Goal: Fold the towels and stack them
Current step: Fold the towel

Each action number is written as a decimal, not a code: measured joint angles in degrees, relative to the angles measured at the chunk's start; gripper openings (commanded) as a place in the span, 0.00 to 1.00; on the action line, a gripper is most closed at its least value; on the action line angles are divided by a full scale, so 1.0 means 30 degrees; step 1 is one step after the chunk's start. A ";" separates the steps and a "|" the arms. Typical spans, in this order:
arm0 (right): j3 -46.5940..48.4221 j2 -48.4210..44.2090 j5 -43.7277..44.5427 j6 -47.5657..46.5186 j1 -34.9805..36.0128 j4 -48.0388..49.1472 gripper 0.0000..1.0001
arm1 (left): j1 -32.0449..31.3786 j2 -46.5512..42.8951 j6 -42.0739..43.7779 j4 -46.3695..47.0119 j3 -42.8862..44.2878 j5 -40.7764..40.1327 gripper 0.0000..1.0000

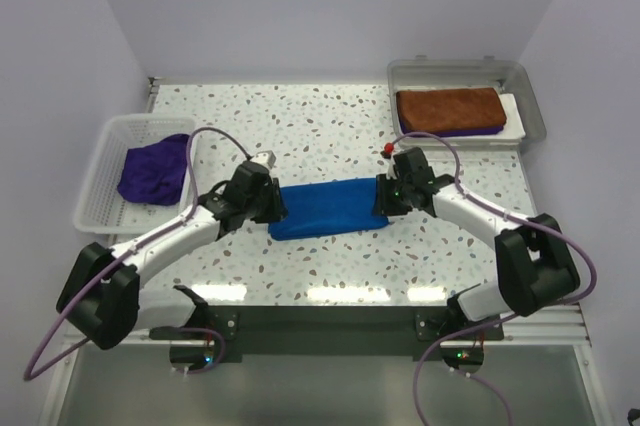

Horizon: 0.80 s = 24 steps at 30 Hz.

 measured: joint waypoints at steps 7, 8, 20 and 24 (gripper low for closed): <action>-0.0758 0.1705 -0.0022 0.0197 -0.0692 0.0517 0.28 | -0.0007 0.2040 -0.0372 0.0707 -0.1836 -0.0393 0.16; -0.0758 0.1705 -0.0007 0.0233 -0.0772 0.0590 0.27 | -0.0007 0.2113 -0.0452 0.0729 -0.2084 -0.0444 0.15; -0.0772 0.1508 -0.0109 0.0612 -0.1202 0.0539 0.29 | -0.0138 0.1967 -0.0969 0.1202 -0.2543 -0.1647 0.08; -0.0313 0.0787 -0.0743 0.0262 -0.1144 -0.0262 0.29 | 0.0036 0.2973 -0.0408 0.0102 -0.1260 -0.3002 0.11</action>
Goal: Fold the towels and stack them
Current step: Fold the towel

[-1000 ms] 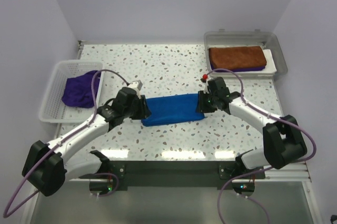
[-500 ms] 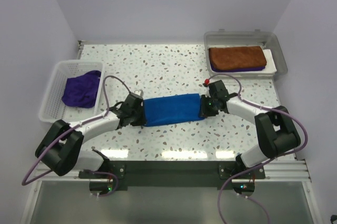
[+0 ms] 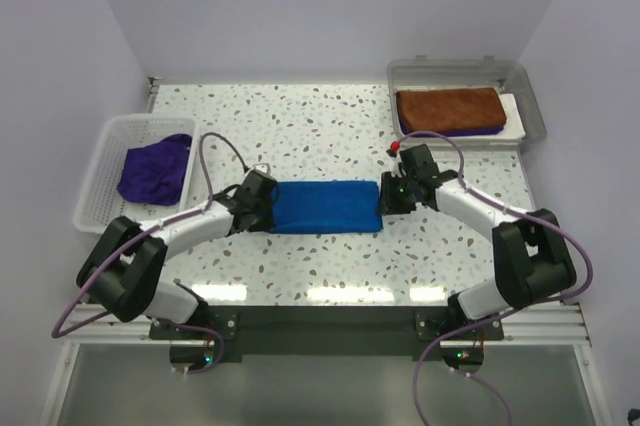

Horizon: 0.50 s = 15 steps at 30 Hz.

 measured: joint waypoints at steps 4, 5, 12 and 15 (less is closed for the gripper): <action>0.2229 0.0182 -0.0510 -0.0474 0.0073 -0.0444 0.26 | 0.0459 0.1217 0.1195 -0.1042 0.1472 -0.1311 0.18; 0.2812 0.0328 -0.0678 -0.0546 0.0087 -0.0335 0.25 | 0.0605 0.1494 0.1588 -0.1377 0.1872 -0.1588 0.21; 0.5377 0.2849 -0.1413 -0.0743 0.0109 0.0933 0.19 | 0.0780 0.1435 0.3322 -0.3118 0.4073 -0.2200 0.41; 0.5391 0.3993 -0.1632 -0.0743 0.0109 0.0991 0.17 | 0.0255 0.0605 0.3461 -0.3468 0.4874 -0.2018 0.41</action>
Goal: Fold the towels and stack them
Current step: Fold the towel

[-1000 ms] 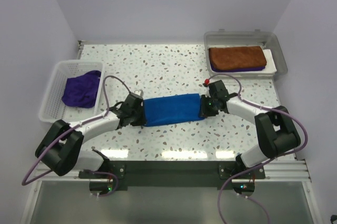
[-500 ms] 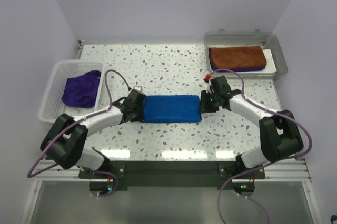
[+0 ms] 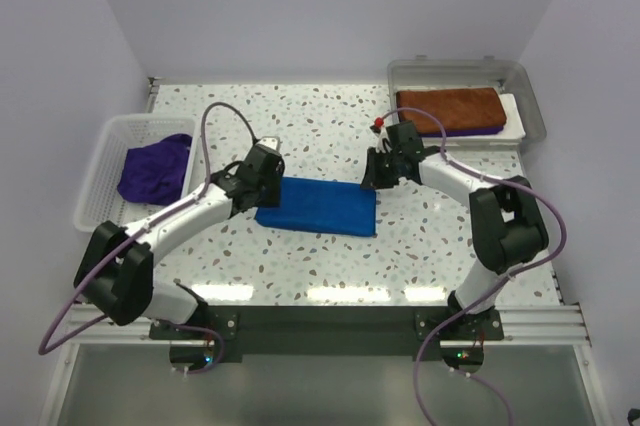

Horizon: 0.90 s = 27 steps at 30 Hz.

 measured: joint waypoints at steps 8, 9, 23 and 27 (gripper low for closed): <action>-0.0481 0.1421 0.0051 -0.0066 -0.0087 0.0284 0.15 | -0.2739 -0.0240 -0.0073 0.2178 0.0357 0.2222 0.40; -0.0525 0.1566 0.0066 -0.0066 -0.0131 0.0379 0.15 | -0.2965 0.0189 -0.0080 0.2688 0.0240 0.2528 0.38; -0.1020 0.1814 0.0240 0.0000 -0.1260 0.0874 0.16 | -0.3657 0.2754 -0.1443 0.5530 -0.2280 0.3060 0.25; -0.1056 0.1814 -0.0219 0.0138 -0.1435 0.0925 0.20 | -0.3723 0.2579 -0.1537 0.5413 -0.2397 0.2368 0.27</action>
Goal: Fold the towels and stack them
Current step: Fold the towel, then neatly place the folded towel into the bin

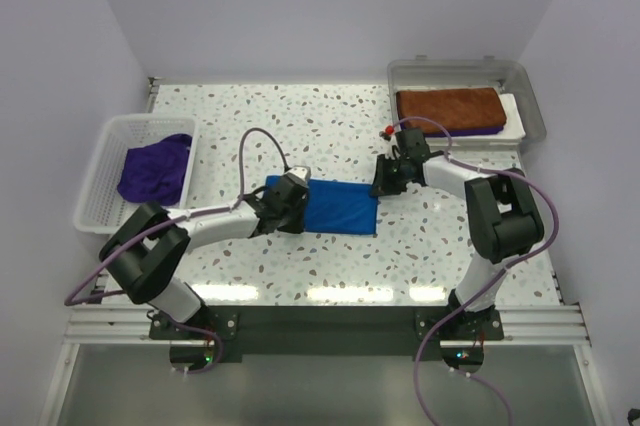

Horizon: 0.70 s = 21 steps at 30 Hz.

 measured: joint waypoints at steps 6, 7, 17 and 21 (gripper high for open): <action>0.0007 -0.0962 -0.0036 -0.0007 -0.0095 -0.1107 0.49 | -0.0007 -0.0539 0.0918 -0.2004 0.0408 -0.1858 0.51; 0.0044 -0.1392 0.0262 -0.0131 -0.0124 -0.1508 0.55 | -0.0022 -0.0546 0.1217 -0.2550 0.0685 -0.2076 0.59; -0.0809 -0.5814 0.3497 0.0270 -0.1851 -0.3330 0.99 | -0.3381 0.0444 0.2703 -0.4685 0.7293 -0.2943 0.78; -0.2637 -0.6273 0.3963 0.0729 -0.2535 -0.3621 0.98 | -0.5166 0.3468 0.2900 -0.4714 1.0557 -0.2929 0.69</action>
